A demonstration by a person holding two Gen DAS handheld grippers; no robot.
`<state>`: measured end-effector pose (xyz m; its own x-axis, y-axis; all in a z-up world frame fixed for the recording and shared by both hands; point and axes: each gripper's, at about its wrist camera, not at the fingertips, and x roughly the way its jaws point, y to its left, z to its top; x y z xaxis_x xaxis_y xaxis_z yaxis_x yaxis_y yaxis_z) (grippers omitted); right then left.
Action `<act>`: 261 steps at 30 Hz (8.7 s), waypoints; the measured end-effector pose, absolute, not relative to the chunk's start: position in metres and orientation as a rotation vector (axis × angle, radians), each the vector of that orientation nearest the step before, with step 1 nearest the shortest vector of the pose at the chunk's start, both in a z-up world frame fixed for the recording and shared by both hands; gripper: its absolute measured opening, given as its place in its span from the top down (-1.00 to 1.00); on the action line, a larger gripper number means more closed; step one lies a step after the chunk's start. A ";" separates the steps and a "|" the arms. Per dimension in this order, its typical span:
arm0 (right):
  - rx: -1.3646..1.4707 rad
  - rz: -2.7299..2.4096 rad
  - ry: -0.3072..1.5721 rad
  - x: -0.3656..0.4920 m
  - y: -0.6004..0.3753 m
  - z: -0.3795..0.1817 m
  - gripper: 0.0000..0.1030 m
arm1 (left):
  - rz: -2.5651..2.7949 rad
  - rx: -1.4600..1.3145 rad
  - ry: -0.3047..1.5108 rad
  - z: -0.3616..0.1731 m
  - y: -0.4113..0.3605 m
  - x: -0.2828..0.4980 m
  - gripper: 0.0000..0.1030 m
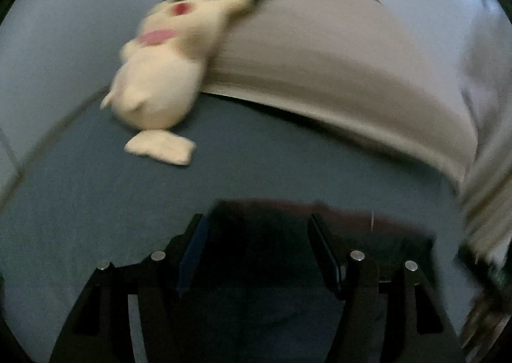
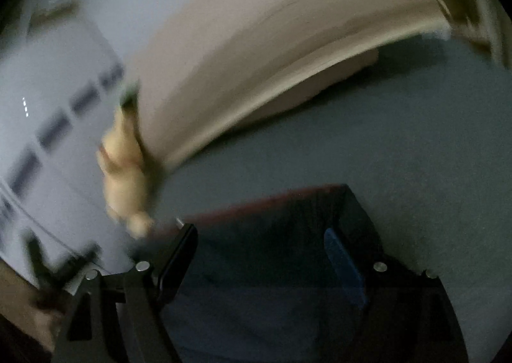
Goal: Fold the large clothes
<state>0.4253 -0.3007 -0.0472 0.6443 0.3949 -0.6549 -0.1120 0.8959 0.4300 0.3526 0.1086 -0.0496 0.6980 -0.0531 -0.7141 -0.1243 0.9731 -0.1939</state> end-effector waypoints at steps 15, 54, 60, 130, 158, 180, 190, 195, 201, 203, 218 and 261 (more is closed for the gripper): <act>0.062 0.203 1.011 0.493 -0.227 -0.123 -0.74 | 0.113 0.073 1.001 -0.134 0.044 0.431 -0.36; 0.400 0.199 1.120 0.521 -0.398 -0.156 0.36 | 0.092 -0.210 1.033 -0.152 0.162 0.403 -0.48; 0.445 0.160 1.124 0.529 -0.399 -0.152 -0.02 | 0.157 -0.165 1.024 -0.139 0.160 0.397 -0.50; 0.014 0.195 0.806 0.259 -0.286 -0.099 -0.72 | 0.289 -0.062 0.809 -0.102 0.103 0.135 -0.61; 0.284 0.173 0.957 0.274 -0.368 -0.155 -0.73 | 0.195 0.049 0.890 -0.129 0.044 0.159 -0.67; 0.380 0.266 0.933 0.272 -0.392 -0.113 -0.74 | 0.077 -0.166 0.793 -0.085 0.110 0.149 -0.68; 0.657 0.151 0.970 0.315 -0.495 -0.124 -0.80 | 0.119 -0.578 0.892 -0.103 0.236 0.192 -0.68; 0.534 0.159 0.927 0.329 -0.473 -0.107 -0.80 | 0.140 -0.474 0.869 -0.101 0.218 0.205 -0.68; 0.338 0.195 0.906 0.394 -0.417 -0.089 -0.80 | 0.079 -0.354 0.880 -0.091 0.191 0.255 -0.68; 0.348 0.174 0.946 0.422 -0.412 -0.099 -0.80 | 0.068 -0.345 0.915 -0.094 0.189 0.277 -0.68; 0.196 0.173 1.029 0.465 -0.389 -0.124 0.89 | 0.037 -0.217 0.998 -0.142 0.156 0.353 -0.35; 0.248 0.235 0.906 0.351 -0.327 -0.056 -0.68 | 0.074 0.011 0.931 -0.076 0.080 0.278 -0.55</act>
